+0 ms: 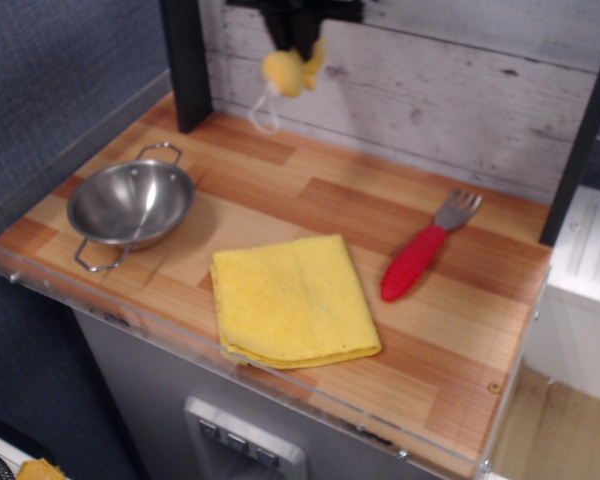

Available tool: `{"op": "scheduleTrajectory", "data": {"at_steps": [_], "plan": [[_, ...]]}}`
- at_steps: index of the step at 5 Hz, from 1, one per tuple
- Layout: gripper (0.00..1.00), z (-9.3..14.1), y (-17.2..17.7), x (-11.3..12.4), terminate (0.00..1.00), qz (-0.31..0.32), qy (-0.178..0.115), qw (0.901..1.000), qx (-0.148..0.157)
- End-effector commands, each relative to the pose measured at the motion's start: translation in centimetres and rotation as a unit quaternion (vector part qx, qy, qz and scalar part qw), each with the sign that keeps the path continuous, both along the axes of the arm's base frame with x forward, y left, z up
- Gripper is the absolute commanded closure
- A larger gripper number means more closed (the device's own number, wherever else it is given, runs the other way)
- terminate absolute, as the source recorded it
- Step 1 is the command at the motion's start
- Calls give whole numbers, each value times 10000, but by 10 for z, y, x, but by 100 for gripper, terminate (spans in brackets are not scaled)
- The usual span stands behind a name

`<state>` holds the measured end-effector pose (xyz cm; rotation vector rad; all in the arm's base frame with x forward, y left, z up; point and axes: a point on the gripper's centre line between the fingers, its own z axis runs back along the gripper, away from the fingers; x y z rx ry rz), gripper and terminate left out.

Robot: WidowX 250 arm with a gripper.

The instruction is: Moves the yellow toy to the bottom right of the table.

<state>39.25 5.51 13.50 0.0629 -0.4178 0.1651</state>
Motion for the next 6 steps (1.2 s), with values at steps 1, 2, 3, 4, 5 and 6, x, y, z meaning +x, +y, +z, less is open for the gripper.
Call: {"op": "scheduleTrajectory", "data": {"at_steps": [1, 2, 3, 4, 5, 6], "plan": [[100, 23, -57, -25, 0, -697, -168, 9974, 19], [100, 22, -83, -39, 0, -998, -104, 9949, -45], [100, 15, -105, -52, 0, -1215, 5, 9925, -99], [100, 7, -125, -65, 0, -1433, 118, 9896, -74], [100, -2, -142, -75, 0, -1630, 196, 9864, -59], [100, -20, -149, -83, 0, -1698, 362, 9848, -32]]}}
